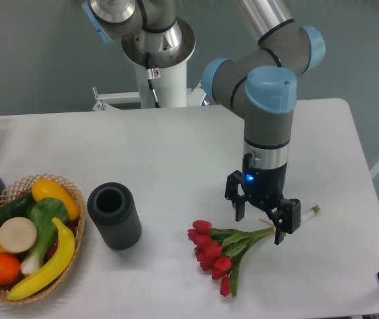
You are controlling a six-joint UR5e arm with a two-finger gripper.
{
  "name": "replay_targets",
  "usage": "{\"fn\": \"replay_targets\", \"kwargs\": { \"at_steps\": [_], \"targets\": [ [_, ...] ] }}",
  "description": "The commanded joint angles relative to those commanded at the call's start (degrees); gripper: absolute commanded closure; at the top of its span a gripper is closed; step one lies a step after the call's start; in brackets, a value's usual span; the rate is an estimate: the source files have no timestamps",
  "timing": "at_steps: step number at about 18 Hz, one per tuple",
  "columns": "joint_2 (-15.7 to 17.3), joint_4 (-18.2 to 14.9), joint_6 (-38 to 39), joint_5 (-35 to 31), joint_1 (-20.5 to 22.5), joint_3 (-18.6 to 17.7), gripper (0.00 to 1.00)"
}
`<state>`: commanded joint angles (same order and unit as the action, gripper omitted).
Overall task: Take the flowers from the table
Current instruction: 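Lower the open gripper toward the tulip stems near the bunch's end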
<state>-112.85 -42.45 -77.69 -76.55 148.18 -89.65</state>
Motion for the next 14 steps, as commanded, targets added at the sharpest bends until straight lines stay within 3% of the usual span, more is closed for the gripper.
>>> {"fn": "replay_targets", "kwargs": {
  "at_steps": [10, 14],
  "targets": [
    [-0.88, 0.17, -1.41, 0.61, 0.35, -0.97, 0.00],
    [-1.49, 0.26, 7.18, 2.37, 0.44, -1.76, 0.00]
  ]
}}
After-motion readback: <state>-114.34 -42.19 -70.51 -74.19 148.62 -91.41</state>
